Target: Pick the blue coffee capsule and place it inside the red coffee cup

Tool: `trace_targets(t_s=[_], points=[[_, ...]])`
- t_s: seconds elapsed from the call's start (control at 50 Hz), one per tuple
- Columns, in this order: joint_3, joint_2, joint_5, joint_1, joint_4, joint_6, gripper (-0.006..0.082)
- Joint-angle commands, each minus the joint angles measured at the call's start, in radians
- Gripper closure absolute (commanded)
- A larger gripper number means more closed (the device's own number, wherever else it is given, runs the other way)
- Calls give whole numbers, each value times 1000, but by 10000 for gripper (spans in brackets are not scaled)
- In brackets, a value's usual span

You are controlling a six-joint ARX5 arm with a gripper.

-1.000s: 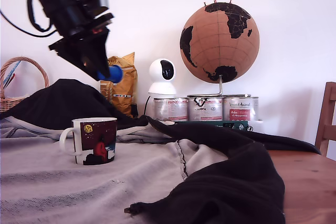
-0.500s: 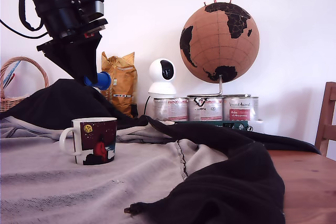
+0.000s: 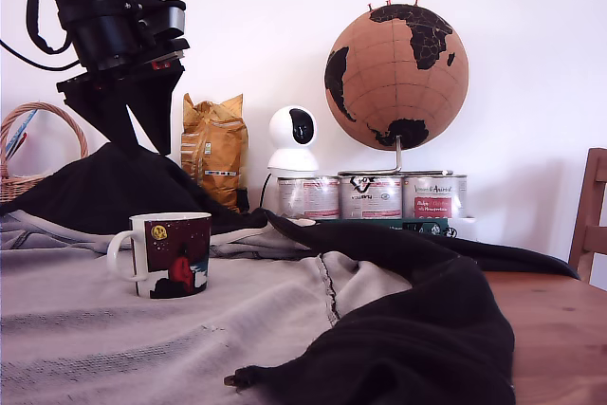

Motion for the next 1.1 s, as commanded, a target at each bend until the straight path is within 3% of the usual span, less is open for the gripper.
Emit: trace_targets(t_s=[0.0, 0.12, 0.14, 0.38, 0.84, 1.08], points=[[-11, -8, -3, 4, 0, -7, 438], [-11, -13, -5, 18, -14, -7, 789], [-11, -17, -5, 20, -17, -6, 796], [-11, -116, -5, 65, 25, 0, 786], [-39, -384, 25, 248, 109, -16, 787], [-171, -550, 23, 269, 214, -34, 787]])
